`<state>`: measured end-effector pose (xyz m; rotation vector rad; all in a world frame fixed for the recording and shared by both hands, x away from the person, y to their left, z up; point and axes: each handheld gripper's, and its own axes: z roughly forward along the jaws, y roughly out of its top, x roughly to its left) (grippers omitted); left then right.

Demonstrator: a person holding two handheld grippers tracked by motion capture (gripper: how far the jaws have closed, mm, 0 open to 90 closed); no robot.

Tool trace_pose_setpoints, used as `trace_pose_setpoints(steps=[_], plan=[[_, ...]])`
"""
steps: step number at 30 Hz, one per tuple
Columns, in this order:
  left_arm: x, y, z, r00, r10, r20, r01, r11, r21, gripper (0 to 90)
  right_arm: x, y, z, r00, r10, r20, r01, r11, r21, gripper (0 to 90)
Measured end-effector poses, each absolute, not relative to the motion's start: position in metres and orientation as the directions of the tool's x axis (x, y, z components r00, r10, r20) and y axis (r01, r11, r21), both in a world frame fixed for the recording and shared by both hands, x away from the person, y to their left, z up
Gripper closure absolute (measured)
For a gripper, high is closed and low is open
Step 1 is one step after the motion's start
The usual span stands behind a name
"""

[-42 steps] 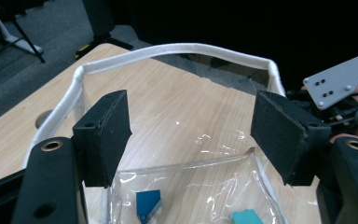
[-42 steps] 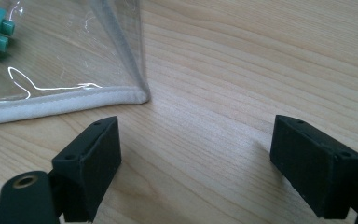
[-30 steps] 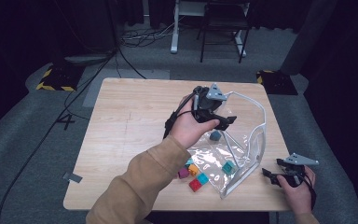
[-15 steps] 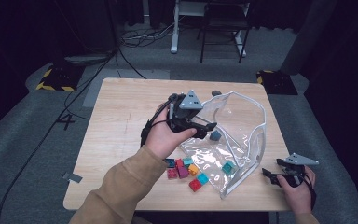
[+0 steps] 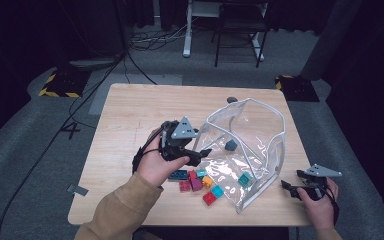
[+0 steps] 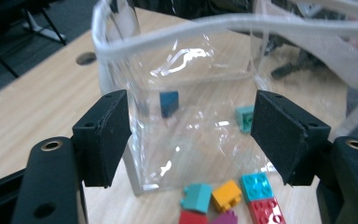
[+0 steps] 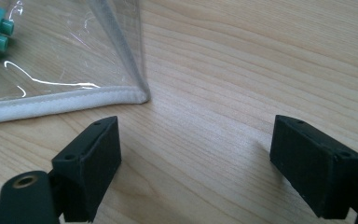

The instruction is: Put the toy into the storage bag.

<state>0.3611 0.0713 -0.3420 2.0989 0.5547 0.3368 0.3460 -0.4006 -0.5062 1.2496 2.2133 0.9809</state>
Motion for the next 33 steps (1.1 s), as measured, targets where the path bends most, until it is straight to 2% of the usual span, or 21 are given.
trace_pose_setpoints(steps=[4,15,25,30,31,33], plan=[[0.361,0.08,-0.362,0.864,0.504,-0.005,0.276,-0.465,0.841,28.9,0.346,-0.401,-0.506,-0.511,0.859,-0.013,0.567,0.349,0.746,16.4],[0.361,0.098,-0.41,0.873,0.487,0.008,0.272,-0.501,0.822,28.3,0.346,-0.4,-0.506,-0.51,0.86,-0.014,0.567,0.348,0.746,16.4],[0.367,0.12,-0.458,0.856,0.517,-0.009,0.316,-0.509,0.801,28.0,0.346,-0.4,-0.506,-0.508,0.861,-0.016,0.567,0.348,0.747,16.4],[0.368,0.121,-0.468,0.846,0.533,0.023,0.342,-0.574,0.744,28.2,0.346,-0.4,-0.506,-0.507,0.862,-0.016,0.567,0.348,0.747,16.4],[0.368,0.123,-0.477,0.837,0.548,0.005,0.344,-0.533,0.773,30.2,0.346,-0.4,-0.506,-0.507,0.862,-0.016,0.567,0.348,0.747,16.4],[0.37,0.127,-0.483,0.834,0.552,-0.01,0.369,-0.544,0.753,30.2,0.346,-0.4,-0.506,-0.507,0.862,-0.016,0.567,0.348,0.747,16.4]])
